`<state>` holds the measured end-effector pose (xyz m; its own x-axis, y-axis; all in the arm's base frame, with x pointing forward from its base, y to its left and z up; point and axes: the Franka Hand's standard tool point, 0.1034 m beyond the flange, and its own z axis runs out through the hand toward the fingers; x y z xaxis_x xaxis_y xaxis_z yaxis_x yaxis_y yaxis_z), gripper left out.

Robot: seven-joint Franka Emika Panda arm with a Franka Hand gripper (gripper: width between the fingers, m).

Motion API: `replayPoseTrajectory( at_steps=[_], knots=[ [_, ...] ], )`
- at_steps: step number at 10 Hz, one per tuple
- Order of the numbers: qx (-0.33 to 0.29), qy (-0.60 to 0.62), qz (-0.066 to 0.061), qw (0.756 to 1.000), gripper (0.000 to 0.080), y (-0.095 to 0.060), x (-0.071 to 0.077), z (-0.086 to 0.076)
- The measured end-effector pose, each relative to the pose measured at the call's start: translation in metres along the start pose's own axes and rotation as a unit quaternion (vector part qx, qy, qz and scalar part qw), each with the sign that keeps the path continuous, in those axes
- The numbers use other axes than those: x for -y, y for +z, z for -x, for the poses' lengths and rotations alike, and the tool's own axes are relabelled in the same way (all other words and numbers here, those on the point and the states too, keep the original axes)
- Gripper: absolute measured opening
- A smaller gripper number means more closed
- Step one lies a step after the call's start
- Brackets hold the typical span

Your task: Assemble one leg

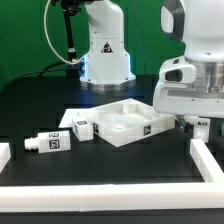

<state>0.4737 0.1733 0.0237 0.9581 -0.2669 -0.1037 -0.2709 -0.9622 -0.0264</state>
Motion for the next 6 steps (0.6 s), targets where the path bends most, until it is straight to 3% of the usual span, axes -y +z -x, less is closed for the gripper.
replayPoseTrajectory(
  at_steps=[1,4,6],
  knots=[
    [0.007,-0.014,0.0,1.0,0.0633,-0.019,-0.009,-0.001],
    [-0.005,-0.079,-0.007,0.997,0.0649,-0.065,-0.051,-0.024],
    [-0.008,-0.081,-0.007,0.997,0.0649,-0.063,-0.053,-0.026]
  ],
)
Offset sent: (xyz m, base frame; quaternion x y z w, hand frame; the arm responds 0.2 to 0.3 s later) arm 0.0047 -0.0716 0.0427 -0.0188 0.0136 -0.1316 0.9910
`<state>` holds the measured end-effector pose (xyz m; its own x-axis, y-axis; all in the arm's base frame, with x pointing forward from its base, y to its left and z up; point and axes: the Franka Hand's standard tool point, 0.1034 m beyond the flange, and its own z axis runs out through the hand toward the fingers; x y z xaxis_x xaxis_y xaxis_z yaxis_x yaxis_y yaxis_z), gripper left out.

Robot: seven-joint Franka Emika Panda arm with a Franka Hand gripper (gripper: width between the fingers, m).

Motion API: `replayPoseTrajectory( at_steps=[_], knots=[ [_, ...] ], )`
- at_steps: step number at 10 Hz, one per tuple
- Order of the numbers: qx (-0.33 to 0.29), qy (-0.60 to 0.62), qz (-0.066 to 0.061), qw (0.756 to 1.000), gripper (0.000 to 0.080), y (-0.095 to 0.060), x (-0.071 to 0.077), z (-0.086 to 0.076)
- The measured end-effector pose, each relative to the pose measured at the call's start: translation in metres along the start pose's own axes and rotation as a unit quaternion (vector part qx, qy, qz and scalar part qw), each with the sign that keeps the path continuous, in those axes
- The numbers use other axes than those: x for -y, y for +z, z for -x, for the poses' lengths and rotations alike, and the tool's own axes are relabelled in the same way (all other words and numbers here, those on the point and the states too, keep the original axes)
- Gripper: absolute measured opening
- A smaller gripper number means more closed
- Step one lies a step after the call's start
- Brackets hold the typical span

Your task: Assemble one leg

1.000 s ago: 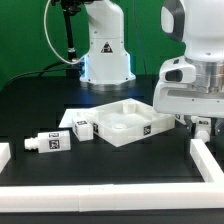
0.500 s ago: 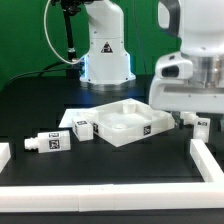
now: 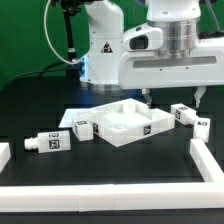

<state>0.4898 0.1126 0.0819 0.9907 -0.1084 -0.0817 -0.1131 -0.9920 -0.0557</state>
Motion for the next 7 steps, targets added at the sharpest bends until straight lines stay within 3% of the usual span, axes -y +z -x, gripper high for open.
replayPoseTrajectory(
  at_steps=[3,5,7],
  knots=[
    [-0.003,-0.02,0.0,1.0,0.0649,0.002,-0.005,0.0],
    [-0.006,-0.126,0.006,0.992,0.0649,0.01,-0.045,0.012],
    [-0.018,-0.221,0.013,0.975,0.0649,0.008,-0.095,0.011]
  ],
)
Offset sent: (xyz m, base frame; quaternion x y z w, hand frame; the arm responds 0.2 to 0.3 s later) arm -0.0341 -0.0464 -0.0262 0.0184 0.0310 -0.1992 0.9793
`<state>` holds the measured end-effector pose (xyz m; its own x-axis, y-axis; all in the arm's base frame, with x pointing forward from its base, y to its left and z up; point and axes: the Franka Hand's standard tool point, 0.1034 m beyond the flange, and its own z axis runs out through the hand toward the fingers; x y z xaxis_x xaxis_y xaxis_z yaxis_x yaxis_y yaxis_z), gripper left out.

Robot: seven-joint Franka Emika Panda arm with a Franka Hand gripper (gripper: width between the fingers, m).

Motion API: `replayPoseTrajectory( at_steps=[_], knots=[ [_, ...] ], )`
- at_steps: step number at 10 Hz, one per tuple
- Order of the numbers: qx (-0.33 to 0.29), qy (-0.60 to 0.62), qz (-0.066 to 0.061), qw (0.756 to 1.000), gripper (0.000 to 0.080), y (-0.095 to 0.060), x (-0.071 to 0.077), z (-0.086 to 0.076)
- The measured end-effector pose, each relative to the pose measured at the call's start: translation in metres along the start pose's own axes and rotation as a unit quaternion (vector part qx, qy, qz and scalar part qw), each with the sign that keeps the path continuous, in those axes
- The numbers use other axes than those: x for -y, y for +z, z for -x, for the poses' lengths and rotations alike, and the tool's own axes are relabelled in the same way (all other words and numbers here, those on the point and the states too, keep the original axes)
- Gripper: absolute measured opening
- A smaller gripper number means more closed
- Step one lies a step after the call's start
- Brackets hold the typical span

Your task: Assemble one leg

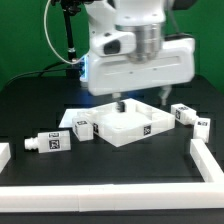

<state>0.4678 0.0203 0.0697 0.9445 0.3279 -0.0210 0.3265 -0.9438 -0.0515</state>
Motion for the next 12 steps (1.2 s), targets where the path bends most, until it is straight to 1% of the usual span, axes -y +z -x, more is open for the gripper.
replayPoseTrajectory(
  at_steps=[1,2,5,6,7,8,9,10,11,12],
  knots=[
    [-0.012,-0.012,0.009,1.0,0.0649,0.005,-0.013,0.003],
    [-0.021,-0.013,0.016,1.0,0.0649,0.009,-0.012,0.007],
    [-0.019,-0.012,0.015,1.0,0.0649,0.01,-0.011,0.008],
    [-0.018,-0.027,0.015,0.999,0.0649,0.01,-0.013,0.01],
    [-0.014,-0.064,0.017,0.998,0.0649,0.014,-0.025,0.021],
    [-0.011,-0.081,0.02,0.996,0.0649,0.024,-0.035,0.038],
    [-0.007,-0.104,0.022,0.994,0.0649,0.031,-0.047,0.049],
    [-0.006,-0.104,0.024,0.994,0.0649,0.038,-0.055,0.054],
    [-0.004,-0.105,0.024,0.994,0.0649,0.045,-0.054,0.056],
    [-0.004,-0.109,0.024,0.994,0.0649,0.049,-0.051,0.054]
  ],
)
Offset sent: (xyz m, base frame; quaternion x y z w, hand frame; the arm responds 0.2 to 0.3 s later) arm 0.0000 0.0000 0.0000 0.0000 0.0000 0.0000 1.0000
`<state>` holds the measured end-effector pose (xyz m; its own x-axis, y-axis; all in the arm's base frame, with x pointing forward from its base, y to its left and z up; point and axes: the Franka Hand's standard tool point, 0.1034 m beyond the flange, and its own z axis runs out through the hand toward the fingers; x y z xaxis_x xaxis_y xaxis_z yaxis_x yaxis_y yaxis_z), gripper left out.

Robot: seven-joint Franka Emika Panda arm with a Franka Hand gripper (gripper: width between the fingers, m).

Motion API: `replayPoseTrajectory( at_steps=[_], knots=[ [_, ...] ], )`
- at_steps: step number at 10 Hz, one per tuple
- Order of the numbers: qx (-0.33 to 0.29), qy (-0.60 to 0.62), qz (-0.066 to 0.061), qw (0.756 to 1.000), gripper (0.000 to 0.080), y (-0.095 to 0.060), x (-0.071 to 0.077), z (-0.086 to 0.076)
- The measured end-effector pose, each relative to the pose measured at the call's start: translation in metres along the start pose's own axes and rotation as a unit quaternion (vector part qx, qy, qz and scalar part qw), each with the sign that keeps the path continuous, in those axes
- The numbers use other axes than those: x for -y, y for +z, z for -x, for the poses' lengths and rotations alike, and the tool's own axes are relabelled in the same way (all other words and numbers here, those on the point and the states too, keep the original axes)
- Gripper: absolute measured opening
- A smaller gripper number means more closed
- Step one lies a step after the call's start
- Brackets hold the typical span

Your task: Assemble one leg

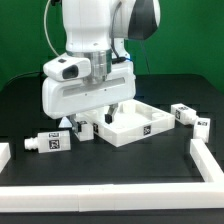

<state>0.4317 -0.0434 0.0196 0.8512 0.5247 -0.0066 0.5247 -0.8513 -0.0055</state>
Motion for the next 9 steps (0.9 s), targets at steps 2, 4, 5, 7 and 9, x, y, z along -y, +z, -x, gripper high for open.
replayPoseTrajectory(
  at_steps=[2,4,5,7,9],
  knots=[
    [-0.005,-0.005,0.002,1.0,0.0649,-0.001,-0.001,-0.01],
    [-0.004,-0.009,0.001,1.0,0.0649,0.003,0.002,-0.013],
    [-0.003,-0.009,0.0,1.0,0.0649,0.005,0.002,-0.013],
    [0.001,-0.01,-0.002,1.0,0.0649,0.011,0.003,-0.012],
    [0.001,-0.01,-0.002,1.0,0.0553,0.011,0.003,-0.012]
  ],
)
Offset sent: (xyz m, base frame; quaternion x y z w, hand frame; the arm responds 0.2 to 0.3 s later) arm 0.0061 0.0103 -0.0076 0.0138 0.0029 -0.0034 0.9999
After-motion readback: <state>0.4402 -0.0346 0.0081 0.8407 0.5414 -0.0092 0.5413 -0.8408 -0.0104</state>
